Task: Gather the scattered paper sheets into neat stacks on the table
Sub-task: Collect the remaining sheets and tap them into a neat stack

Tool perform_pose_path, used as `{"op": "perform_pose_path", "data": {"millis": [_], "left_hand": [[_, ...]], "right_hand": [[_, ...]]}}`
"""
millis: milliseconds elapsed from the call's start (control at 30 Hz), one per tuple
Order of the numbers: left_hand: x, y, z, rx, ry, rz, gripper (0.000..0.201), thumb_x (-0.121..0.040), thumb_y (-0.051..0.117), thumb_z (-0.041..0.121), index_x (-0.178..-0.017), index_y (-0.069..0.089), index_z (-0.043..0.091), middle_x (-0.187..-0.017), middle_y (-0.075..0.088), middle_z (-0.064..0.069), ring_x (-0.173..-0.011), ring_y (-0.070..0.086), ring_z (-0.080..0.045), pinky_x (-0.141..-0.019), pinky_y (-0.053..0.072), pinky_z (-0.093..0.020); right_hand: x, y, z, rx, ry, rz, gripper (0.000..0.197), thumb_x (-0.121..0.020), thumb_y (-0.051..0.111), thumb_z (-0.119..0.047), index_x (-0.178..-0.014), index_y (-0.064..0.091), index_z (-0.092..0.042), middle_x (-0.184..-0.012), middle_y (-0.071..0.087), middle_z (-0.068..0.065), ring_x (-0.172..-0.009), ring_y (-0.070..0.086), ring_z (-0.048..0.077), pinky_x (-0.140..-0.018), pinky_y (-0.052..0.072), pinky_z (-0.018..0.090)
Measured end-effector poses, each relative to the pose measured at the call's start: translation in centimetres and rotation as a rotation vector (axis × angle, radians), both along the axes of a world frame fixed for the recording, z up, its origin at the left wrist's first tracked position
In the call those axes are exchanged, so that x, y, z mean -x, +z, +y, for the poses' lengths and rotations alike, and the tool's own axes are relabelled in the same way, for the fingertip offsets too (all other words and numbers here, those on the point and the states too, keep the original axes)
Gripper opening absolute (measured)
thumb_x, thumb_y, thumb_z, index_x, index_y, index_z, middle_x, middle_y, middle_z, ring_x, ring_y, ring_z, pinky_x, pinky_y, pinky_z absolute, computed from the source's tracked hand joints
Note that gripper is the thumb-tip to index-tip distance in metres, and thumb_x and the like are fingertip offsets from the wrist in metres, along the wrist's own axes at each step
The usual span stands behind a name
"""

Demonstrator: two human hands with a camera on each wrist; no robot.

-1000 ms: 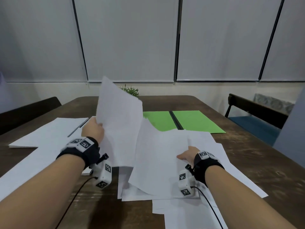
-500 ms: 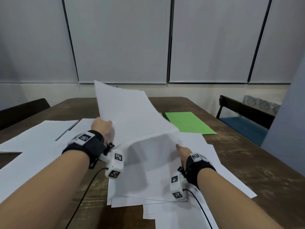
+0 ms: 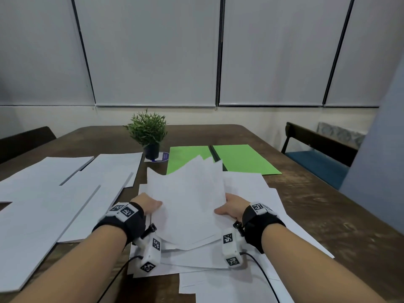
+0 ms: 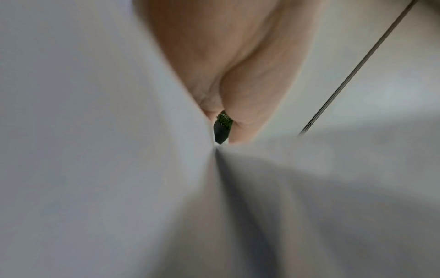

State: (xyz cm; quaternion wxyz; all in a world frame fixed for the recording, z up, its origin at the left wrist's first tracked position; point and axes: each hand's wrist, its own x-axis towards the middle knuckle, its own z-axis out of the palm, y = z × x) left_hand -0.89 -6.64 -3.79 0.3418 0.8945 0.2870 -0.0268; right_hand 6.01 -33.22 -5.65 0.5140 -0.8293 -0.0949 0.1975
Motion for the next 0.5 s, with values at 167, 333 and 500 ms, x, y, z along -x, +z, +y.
{"op": "perform_pose_path", "data": {"millis": [167,333,500], "left_hand": [[0.3,0.3,1.9,0.237,0.122,-0.147,0.075,-0.082,0.065,0.052,-0.129,0.048,-0.004,-0.114,0.063,-0.019,-0.09,0.06,-0.031,-0.071,0.045,-0.03],[1.1,1.6,2.9,0.843,0.089,-0.467,0.077,-0.064,0.079,0.058,-0.118,0.056,0.008,-0.108,0.069,-0.015,-0.1,0.066,-0.037,-0.091,0.051,-0.044],[2.2,6.5,0.9,0.73,-0.026,-0.923,0.054,-0.083,0.071,0.028,-0.129,0.049,0.01,-0.123,0.063,-0.006,-0.113,0.061,-0.023,-0.102,0.045,-0.041]], "right_hand": [[0.9,1.0,-0.7,-0.248,0.002,-0.059,0.04,-0.083,0.06,0.01,-0.12,0.059,-0.006,-0.111,0.07,0.014,-0.097,0.068,0.03,-0.087,0.055,0.041],[1.1,4.0,-0.8,-0.384,0.037,-0.142,0.045,-0.077,0.066,0.005,-0.118,0.06,-0.011,-0.112,0.071,0.008,-0.102,0.068,0.025,-0.097,0.05,0.043],[2.0,7.9,0.8,-0.379,-0.012,-0.281,0.045,-0.06,0.066,-0.005,-0.103,0.065,-0.013,-0.101,0.071,0.01,-0.089,0.068,0.026,-0.088,0.054,0.042]]}}
